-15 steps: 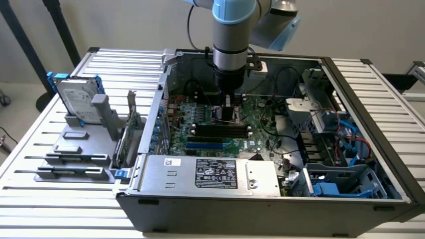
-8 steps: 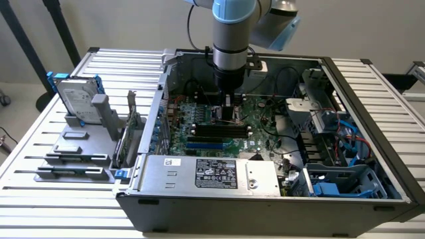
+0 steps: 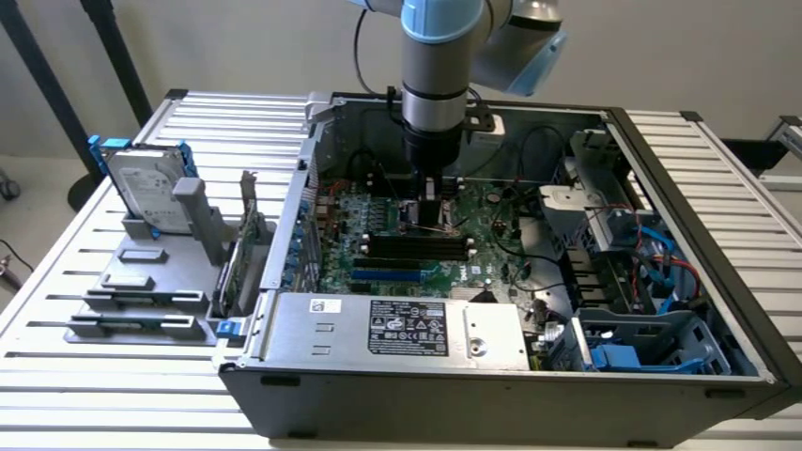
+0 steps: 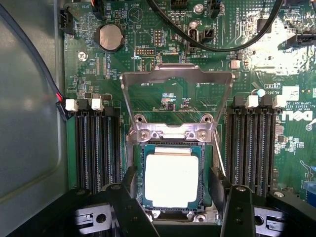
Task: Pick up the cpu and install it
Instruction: 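Place the cpu into insertion slot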
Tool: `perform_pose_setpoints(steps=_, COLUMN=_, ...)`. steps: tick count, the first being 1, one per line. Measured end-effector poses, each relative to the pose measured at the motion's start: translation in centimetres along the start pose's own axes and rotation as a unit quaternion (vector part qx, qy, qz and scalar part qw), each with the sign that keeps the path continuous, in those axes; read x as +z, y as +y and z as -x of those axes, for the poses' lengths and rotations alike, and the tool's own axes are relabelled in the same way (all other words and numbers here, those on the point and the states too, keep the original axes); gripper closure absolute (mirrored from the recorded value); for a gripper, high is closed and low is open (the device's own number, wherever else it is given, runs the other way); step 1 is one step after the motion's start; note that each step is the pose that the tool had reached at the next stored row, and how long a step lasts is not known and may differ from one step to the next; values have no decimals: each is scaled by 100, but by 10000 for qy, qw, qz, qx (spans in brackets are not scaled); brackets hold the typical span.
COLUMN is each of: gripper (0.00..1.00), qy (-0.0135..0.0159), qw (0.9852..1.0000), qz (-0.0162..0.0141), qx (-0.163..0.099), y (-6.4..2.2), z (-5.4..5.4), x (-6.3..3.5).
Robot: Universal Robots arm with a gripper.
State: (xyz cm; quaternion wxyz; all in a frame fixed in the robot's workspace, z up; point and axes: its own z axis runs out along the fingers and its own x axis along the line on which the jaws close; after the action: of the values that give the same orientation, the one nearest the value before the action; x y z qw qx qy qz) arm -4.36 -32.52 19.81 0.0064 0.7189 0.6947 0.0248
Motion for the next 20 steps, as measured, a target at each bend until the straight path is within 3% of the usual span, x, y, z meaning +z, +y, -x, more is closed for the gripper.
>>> perform_pose_setpoints(steps=20, gripper=31, qy=-187, qw=9998, qz=-20, qx=-48, y=-19, z=-27, x=1)
